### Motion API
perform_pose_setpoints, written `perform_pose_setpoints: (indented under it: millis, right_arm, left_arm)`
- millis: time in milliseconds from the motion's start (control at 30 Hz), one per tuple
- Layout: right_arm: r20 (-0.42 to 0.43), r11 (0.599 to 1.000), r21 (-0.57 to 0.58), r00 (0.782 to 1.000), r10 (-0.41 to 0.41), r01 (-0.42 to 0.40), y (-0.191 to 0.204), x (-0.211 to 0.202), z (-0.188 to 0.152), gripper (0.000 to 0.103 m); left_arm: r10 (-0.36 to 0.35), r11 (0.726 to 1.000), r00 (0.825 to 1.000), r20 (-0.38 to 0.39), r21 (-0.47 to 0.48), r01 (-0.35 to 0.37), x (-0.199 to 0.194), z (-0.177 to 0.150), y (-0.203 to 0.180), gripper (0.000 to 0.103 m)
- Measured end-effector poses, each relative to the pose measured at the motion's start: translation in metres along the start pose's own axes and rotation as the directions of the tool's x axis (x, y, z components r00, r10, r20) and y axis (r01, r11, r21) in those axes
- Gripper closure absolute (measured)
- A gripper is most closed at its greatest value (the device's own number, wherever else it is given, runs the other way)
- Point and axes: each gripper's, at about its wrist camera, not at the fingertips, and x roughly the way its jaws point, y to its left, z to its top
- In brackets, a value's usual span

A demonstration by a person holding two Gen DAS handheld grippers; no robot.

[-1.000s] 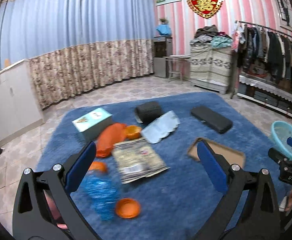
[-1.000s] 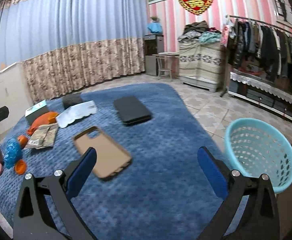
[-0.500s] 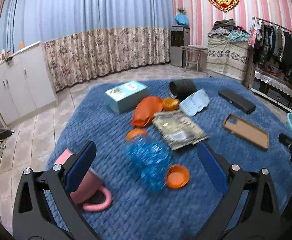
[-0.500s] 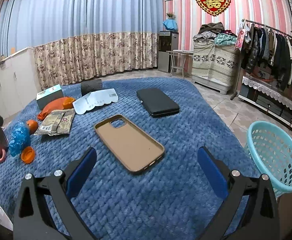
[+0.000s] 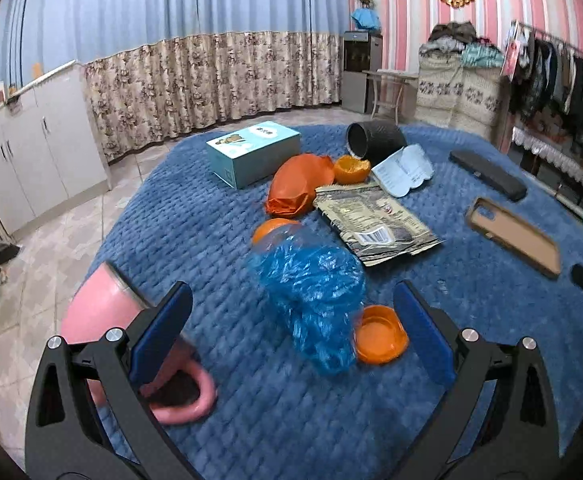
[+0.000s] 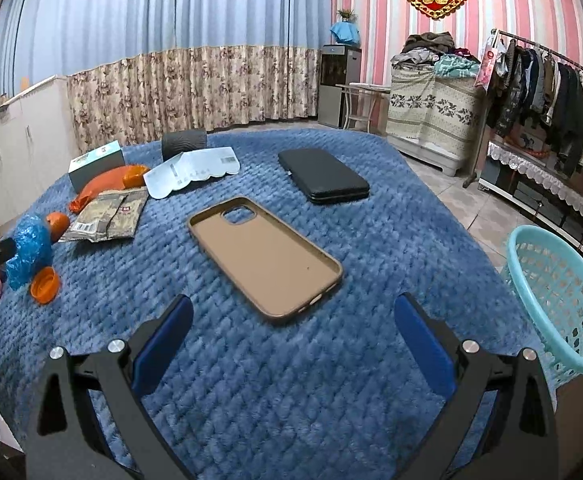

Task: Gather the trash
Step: 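Grasp the blue plastic bag with the left tool while the right tool moves toward the tan phone case, then grasp the orange round lid with the right tool while the left tool lifts the blue bag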

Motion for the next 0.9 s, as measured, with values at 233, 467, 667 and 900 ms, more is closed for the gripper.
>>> perform_pose_setpoints:
  millis: [233, 467, 667, 900]
  right_arm:
    - [0.002, 0.999, -0.026, 0.999, 0.033, -0.033, 0.022, -0.003, 0.004, 0.005]
    - [-0.006, 0.983, -0.103, 0.988, 0.151, -0.151, 0.081, -0.007, 0.01, 0.005]
    - [-0.043, 0.95, -0.163, 0.964, 0.262, -0.265, 0.145, -0.004, 0.004, 0.005]
    - [-0.07, 0.918, -0.282, 0.96, 0.271, -0.28, 0.203, 0.009, -0.01, 0.005]
  left_arm:
    - [-0.057, 0.998, 0.995, -0.083, 0.002, 0.057, 0.019, 0.004, 0.002, 0.076]
    - [-0.041, 0.998, 0.999, 0.02, -0.051, 0.042, -0.029, 0.019, 0.033, 0.079]
    - [0.028, 0.997, 0.997, 0.072, -0.067, -0.023, -0.057, 0.024, 0.06, 0.079]
    - [0.046, 0.988, 0.997, 0.059, -0.152, -0.037, -0.07, 0.006, 0.102, 0.079]
